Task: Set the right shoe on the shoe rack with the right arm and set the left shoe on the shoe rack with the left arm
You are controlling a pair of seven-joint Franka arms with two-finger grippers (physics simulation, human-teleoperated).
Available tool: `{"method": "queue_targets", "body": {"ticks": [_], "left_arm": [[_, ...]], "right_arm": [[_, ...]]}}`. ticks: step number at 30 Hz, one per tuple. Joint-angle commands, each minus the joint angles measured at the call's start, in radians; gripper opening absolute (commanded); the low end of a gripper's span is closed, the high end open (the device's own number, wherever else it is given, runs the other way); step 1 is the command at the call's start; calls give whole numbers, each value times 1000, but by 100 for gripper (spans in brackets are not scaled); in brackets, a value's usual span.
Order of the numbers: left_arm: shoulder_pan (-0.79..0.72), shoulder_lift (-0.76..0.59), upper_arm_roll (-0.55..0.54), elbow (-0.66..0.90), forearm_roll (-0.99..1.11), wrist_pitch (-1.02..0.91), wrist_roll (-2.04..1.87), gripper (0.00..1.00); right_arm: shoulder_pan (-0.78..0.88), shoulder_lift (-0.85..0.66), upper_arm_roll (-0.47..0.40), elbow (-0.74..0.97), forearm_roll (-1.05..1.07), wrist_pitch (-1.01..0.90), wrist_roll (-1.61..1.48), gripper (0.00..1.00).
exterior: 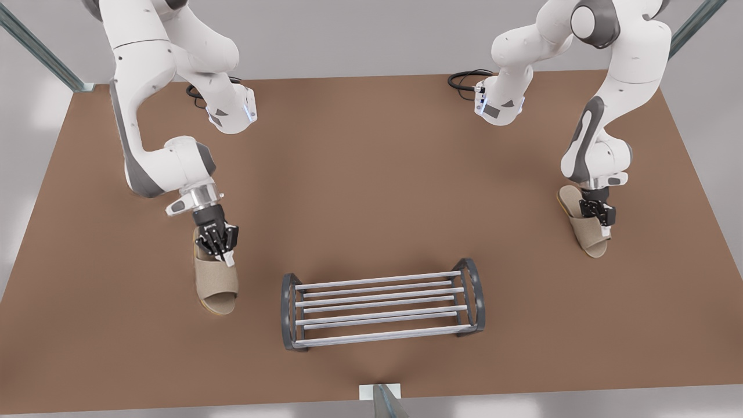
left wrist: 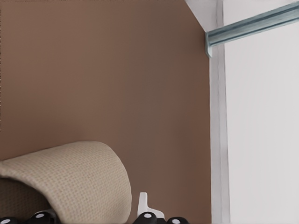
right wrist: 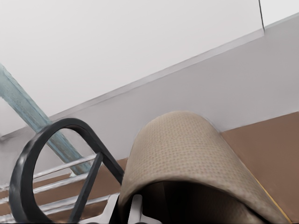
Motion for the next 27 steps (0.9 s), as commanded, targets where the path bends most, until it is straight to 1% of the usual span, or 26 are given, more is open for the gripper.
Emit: {"method": "queue_targets", "body": {"ticks": [1, 2, 3, 5, 7, 8, 11, 12, 13, 14, 15, 16, 19, 20, 21, 22, 23, 24, 25, 26, 27], "left_arm": [[6, 4, 0, 2, -36, 3, -38, 72], [7, 6, -1, 2, -39, 3, -38, 66], [7, 12, -1, 4, -40, 3, -39, 54], [7, 12, -1, 6, -40, 3, -39, 54], [7, 12, -4, 7, -40, 3, -39, 54], [7, 10, -4, 7, -40, 3, -38, 54], [7, -19, -4, 18, -40, 2, -38, 54], [7, -27, -4, 25, -39, 3, -36, 54], [7, -28, -4, 42, -36, 3, -33, 54], [7, -28, -18, 64, -37, 3, -33, 51], [7, -25, -23, 78, -39, 5, -35, 31], [6, -45, -23, 81, -43, 26, -35, 21], [0, -132, -38, 84, -54, 111, -42, 21], [-2, -146, -54, 94, -62, 131, -79, 21], [-2, -146, -107, 186, -59, 264, -209, 21], [-2, -145, -167, 246, -54, 359, -324, 21], [-2, -139, -225, 347, -51, 517, -442, 21], [-2, -140, -258, 377, -53, 608, -479, 21], [-2, -148, -319, 398, -49, 640, -504, 21], [-2, -146, -351, 455, -48, 694, -502, 21], [-2, -146, -382, 484, -45, 720, -501, 21]], "right_arm": [[1, -28, 71, 5, 0, 265, 418, 21], [1, -71, 106, 24, -2, 326, 478, 21], [2, -113, 119, 28, -2, 354, 495, 21], [51, -140, 119, 154, -4, 523, 550, 21], [83, -203, 133, 185, 0, 595, 565, 21], [87, -234, 166, 189, -2, 596, 657, 21], [151, -170, 172, 294, -10, 596, 897, 21], [156, -118, 188, 343, -16, 596, 969, 21], [183, -58, 185, 398, -14, 598, 981, 21], [203, -3, 171, 455, -14, 596, 1004, 21], [266, 33, 105, 496, -14, 596, 1029, 21], [324, 79, 48, 544, -14, 596, 1041, 21], [445, 208, -102, 686, -16, 592, 1062, 22], [445, 244, -107, 712, -16, 583, 1068, 23], [479, 274, -145, 732, -25, 569, 1111, 22], [496, 292, -148, 748, -27, 547, 1115, 23], [527, 306, -168, 765, -28, 530, 1115, 23], [579, 326, -208, 800, -28, 530, 1141, 23], [594, 350, -214, 830, -28, 529, 1150, 23], [594, 386, -216, 875, -28, 529, 1150, 23], [616, 419, -245, 903, -30, 523, 1150, 23]]}}
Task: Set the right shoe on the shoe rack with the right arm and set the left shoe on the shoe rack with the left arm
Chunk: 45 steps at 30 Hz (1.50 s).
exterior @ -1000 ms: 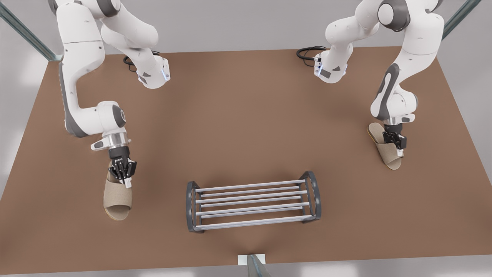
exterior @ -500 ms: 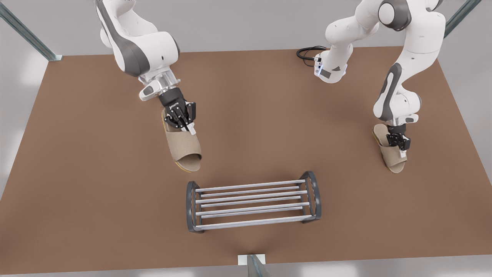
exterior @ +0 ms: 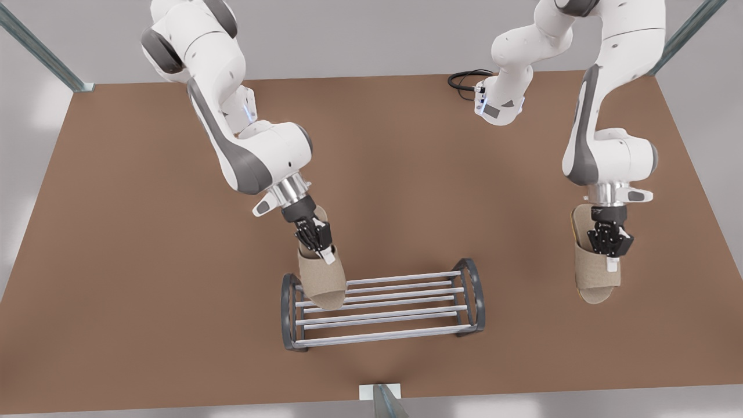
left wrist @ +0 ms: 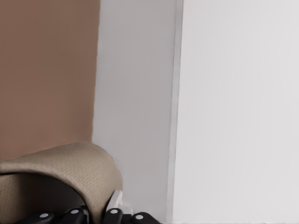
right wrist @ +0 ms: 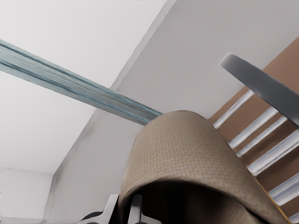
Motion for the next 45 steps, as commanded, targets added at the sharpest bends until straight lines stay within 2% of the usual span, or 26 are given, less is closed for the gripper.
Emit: {"method": "queue_targets", "body": {"ticks": [1, 3, 6, 8, 9, 10, 20, 22, 25, 27, 30, 31, 32, 33, 35, 36, 37, 39, 41, 43, 44, 45], "left_arm": [[4, -3, -57, 35, -2, 268, -325, 21], [4, -14, -86, 64, 13, 271, -325, 21], [4, 11, -152, 196, 3, 417, -336, 21], [4, 15, -194, 210, 9, 415, -338, 21], [1, 21, -198, 212, 12, 412, -338, 21], [-1, 21, -209, 219, 13, 412, -336, 21], [-108, 37, -214, 296, 10, 418, -339, 21], [-111, 35, -214, 302, 4, 421, -342, 21], [-171, 28, -208, 315, 9, 421, -356, 21], [-248, 44, -206, 339, 47, 413, -355, 21], [-378, 75, -151, 400, 61, 412, -355, 21], [-383, 69, -146, 400, 58, 417, -376, 21], [-383, 61, -119, 400, 58, 420, -424, 21], [-383, 61, -119, 400, 59, 420, -424, 21], [-409, 72, -115, 402, 64, 420, -425, 21], [-525, 115, -36, 449, 79, 418, -425, 21], [-663, 155, 82, 489, 78, 418, -425, 21], [-752, 253, 127, 591, 79, 418, -427, 21], [-904, 287, 280, 631, 76, 420, -485, 21], [-984, 285, 339, 631, 76, 420, -519, 21], [-1030, 299, 374, 631, 78, 415, -525, 21], [-1046, 339, 395, 669, 79, 412, -526, 21]], "right_arm": [[18, 51, -24, 41, -3, -35, 385, 23], [15, 117, -61, 66, -6, -100, 385, 23], [20, 204, -63, 143, -6, -120, 386, 24], [26, 226, -63, 160, -6, -124, 386, 25], [26, 235, -63, 161, -6, -129, 385, 49], [27, 238, -63, 163, -6, -130, 386, 99], [26, 247, -61, 172, -6, -144, 385, 100], [27, 221, -46, 143, -5, -98, 386, 100], [27, 146, 20, 91, 0, 54, 388, 100], [27, 111, 49, 52, -2, 60, 446, 100], [-109, -81, 161, -158, -11, 60, 438, 100], [-172, -130, 222, -207, -13, 60, 435, 100], [-203, -171, 233, -276, -23, 60, 345, 100], [-252, -201, 235, -316, -28, 60, 119, 100], [-276, -215, 252, -319, -17, 64, 39, 100], [-278, -222, 262, -322, -34, 66, 29, 100], [-292, -225, 261, -342, -218, 61, 21, 100], [-341, -247, 261, -345, -243, 58, -162, 100], [-388, -316, 262, -389, -243, 58, -290, 100], [-457, -369, 262, -434, -243, 57, -756, 100], [-529, -402, 262, -451, -246, 57, -1088, 100], [-589, -438, 262, -474, -282, 54, -1267, 100]]}}
